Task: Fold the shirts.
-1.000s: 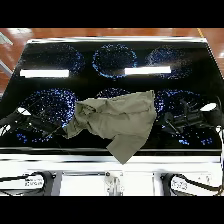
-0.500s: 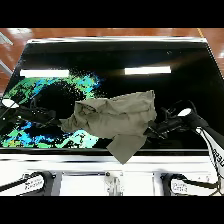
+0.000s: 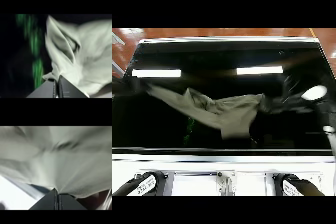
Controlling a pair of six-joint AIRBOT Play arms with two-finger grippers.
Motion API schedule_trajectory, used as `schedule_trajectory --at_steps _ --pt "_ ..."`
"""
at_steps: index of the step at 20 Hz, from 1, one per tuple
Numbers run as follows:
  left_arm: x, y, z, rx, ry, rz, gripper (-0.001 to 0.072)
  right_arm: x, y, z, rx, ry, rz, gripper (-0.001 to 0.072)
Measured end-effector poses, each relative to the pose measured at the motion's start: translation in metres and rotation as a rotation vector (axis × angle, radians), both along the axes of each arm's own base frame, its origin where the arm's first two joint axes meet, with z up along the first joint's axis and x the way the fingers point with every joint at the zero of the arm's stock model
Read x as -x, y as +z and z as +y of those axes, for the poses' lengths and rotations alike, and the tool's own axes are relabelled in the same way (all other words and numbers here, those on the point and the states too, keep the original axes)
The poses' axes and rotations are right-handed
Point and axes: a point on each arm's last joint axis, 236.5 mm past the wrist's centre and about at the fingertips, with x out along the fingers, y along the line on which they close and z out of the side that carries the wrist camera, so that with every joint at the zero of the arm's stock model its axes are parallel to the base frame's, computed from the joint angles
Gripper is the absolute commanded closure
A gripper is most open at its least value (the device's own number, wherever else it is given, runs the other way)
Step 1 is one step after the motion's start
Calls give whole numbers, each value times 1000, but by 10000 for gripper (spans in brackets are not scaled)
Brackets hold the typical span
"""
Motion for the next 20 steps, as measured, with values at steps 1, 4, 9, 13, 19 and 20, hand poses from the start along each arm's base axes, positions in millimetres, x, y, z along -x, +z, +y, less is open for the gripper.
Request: schedule_trajectory --at_steps 1,4,9,13,19,20 --pt "2 52 0 -20 26 -141 670 -10 63 -11 20 -35 -182 664" --pt "50 214 -5 -28 130 -593 671 11 243 -54 109 -218 -647 664" --pt "176 348 -1 -53 312 -1040 670 124 405 -85 214 -438 -1084 664" --pt "219 346 14 -175 407 -1051 670 168 430 -88 252 -491 -1165 664" --pt "210 293 35 -272 457 -845 670 152 380 -104 365 -475 -951 663" --pt "202 277 38 -277 454 -792 669 141 358 -107 384 -451 -863 663"
